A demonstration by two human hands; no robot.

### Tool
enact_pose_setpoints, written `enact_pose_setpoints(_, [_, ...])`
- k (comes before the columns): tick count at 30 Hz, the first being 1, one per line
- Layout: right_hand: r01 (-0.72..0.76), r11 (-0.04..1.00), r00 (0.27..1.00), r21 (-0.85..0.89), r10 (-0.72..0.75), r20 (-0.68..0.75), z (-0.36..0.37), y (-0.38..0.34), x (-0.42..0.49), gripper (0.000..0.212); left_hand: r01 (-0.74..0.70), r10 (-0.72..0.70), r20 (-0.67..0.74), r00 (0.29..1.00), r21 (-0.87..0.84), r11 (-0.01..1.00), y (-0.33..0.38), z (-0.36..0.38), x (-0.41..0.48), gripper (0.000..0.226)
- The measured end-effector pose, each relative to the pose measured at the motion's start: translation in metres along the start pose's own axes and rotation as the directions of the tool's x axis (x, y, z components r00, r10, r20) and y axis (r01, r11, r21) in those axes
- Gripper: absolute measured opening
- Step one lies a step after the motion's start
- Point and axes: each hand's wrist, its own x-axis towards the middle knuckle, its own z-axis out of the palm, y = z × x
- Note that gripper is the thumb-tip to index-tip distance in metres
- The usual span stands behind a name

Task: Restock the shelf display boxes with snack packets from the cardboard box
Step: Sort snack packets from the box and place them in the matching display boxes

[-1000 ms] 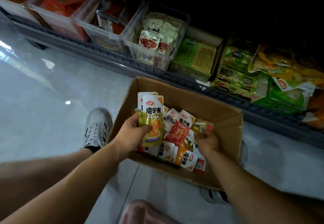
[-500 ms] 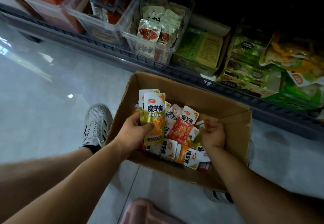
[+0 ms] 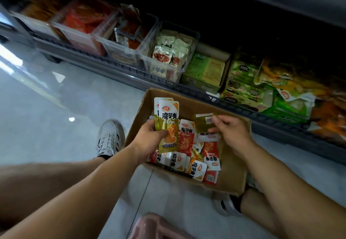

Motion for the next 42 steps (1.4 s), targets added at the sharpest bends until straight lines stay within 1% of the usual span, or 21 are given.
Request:
enact_pose_setpoints(3, [-0.087, 0.961, 0.993, 0.262, 0.061, 0.105, -0.002, -0.016, -0.020, 0.037, -0.005, 0.005, 0.011, 1.000, -0.031, 1.000, 0.002, 0.001, -0.011, 0.034])
enact_pose_setpoints(5, [-0.104, 0.938, 0.992, 0.330, 0.077, 0.096, 0.000, -0.019, -0.032, 0.032, -0.019, 0.020, 0.019, 1.000, -0.039, 0.999, 0.001, 0.002, -0.018, 0.036])
enact_pose_setpoints(7, [-0.058, 0.979, 0.998, 0.196, 0.053, 0.031, 0.005, -0.017, -0.042, 0.015, -0.020, 0.022, 0.028, 0.999, -0.048, 0.999, -0.003, 0.003, -0.026, 0.036])
enact_pose_setpoints(9, [-0.050, 0.996, 0.999, 0.070, 0.050, 0.000, 0.012, -0.013, -0.050, 0.029, -0.015, 0.018, 0.041, 0.999, -0.057, 0.998, -0.006, 0.005, -0.032, 0.035])
enact_pose_setpoints(11, [-0.064, 0.988, 0.998, 0.141, 0.063, 0.017, 0.019, -0.015, -0.059, 0.046, -0.004, 0.010, 0.065, 0.998, -0.084, 0.996, -0.009, 0.005, -0.036, 0.036])
enact_pose_setpoints(13, [-0.087, 0.973, 0.995, 0.213, 0.072, 0.075, 0.028, -0.019, -0.066, 0.056, 0.011, 0.000, 0.100, 0.995, -0.117, 0.993, -0.011, 0.005, -0.038, 0.038])
enact_pose_setpoints(15, [-0.093, 0.975, 0.990, 0.203, 0.070, 0.122, 0.041, -0.021, -0.070, 0.053, 0.017, 0.000, 0.123, 0.992, -0.141, 0.990, -0.011, 0.006, -0.039, 0.036])
enact_pose_setpoints(16, [-0.084, 0.980, 0.991, 0.182, 0.064, 0.114, 0.048, -0.022, -0.071, 0.049, 0.016, 0.004, 0.128, 0.992, -0.152, 0.988, -0.011, 0.006, -0.039, 0.035])
enact_pose_setpoints(19, [-0.059, 0.994, 0.998, 0.092, 0.056, 0.041, 0.063, -0.022, -0.067, 0.038, 0.006, 0.020, 0.136, 0.990, -0.188, 0.982, -0.011, 0.004, -0.036, 0.035])
enact_pose_setpoints(22, [-0.063, 0.997, 0.998, 0.042, 0.063, -0.002, 0.069, -0.027, -0.058, 0.035, 0.014, 0.020, 0.153, 0.988, -0.215, 0.977, -0.008, -0.004, -0.032, 0.036])
enact_pose_setpoints(25, [-0.026, 0.998, 0.999, -0.056, 0.024, -0.027, 0.072, -0.034, -0.051, 0.033, -0.027, 0.061, 0.189, 0.980, -0.177, 0.984, 0.003, -0.005, -0.035, 0.034])
enact_pose_setpoints(27, [-0.010, 0.997, 0.999, -0.081, 0.013, 0.033, 0.075, -0.037, -0.045, 0.026, -0.081, 0.097, 0.155, 0.983, -0.107, 0.991, 0.010, -0.004, -0.034, 0.037])
enact_pose_setpoints(29, [-0.050, 0.998, 0.993, 0.029, 0.046, 0.110, 0.073, -0.040, -0.035, 0.022, -0.129, 0.131, 0.059, 0.990, -0.028, 0.991, 0.015, -0.008, -0.027, 0.039])
enact_pose_setpoints(30, [-0.079, 0.992, 0.990, 0.101, 0.066, 0.127, 0.069, -0.041, -0.029, 0.021, -0.139, 0.139, 0.018, 0.990, -0.003, 0.990, 0.017, -0.013, -0.023, 0.038])
enact_pose_setpoints(31, [-0.094, 0.988, 0.990, 0.124, 0.079, 0.120, 0.064, -0.039, -0.022, 0.019, -0.142, 0.142, -0.019, 0.990, 0.004, 0.990, 0.019, -0.019, -0.019, 0.038])
enact_pose_setpoints(32, [-0.095, 0.992, 0.991, 0.080, 0.087, 0.098, 0.057, -0.033, -0.015, 0.016, -0.142, 0.142, -0.051, 0.989, 0.001, 0.990, 0.020, -0.026, -0.016, 0.038])
enact_pose_setpoints(34, [-0.103, 0.987, 0.991, -0.127, 0.112, 0.066, 0.044, -0.010, -0.001, 0.013, -0.160, 0.159, -0.096, 0.983, 0.005, 0.987, 0.019, -0.040, -0.013, 0.037])
enact_pose_setpoints(36, [-0.128, 0.938, 0.983, -0.323, 0.163, 0.083, 0.037, 0.023, 0.012, 0.013, -0.157, 0.157, -0.112, 0.981, 0.007, 0.988, 0.015, -0.048, -0.014, 0.037])
enact_pose_setpoints(38, [-0.127, 0.875, 0.970, -0.467, 0.209, 0.127, 0.037, 0.055, 0.022, 0.013, -0.129, 0.128, -0.111, 0.986, -0.008, 0.992, 0.007, -0.053, -0.012, 0.039])
enact_pose_setpoints(40, [-0.112, 0.821, 0.956, -0.559, 0.242, 0.164, 0.043, 0.080, 0.030, 0.025, -0.106, 0.103, -0.100, 0.990, -0.026, 0.994, 0.001, -0.055, -0.011, 0.038])
enact_pose_setpoints(42, [-0.139, 0.800, 0.940, -0.584, 0.291, 0.175, 0.050, 0.100, 0.033, 0.033, -0.081, 0.077, -0.099, 0.992, -0.036, 0.996, -0.004, -0.056, -0.010, 0.036])
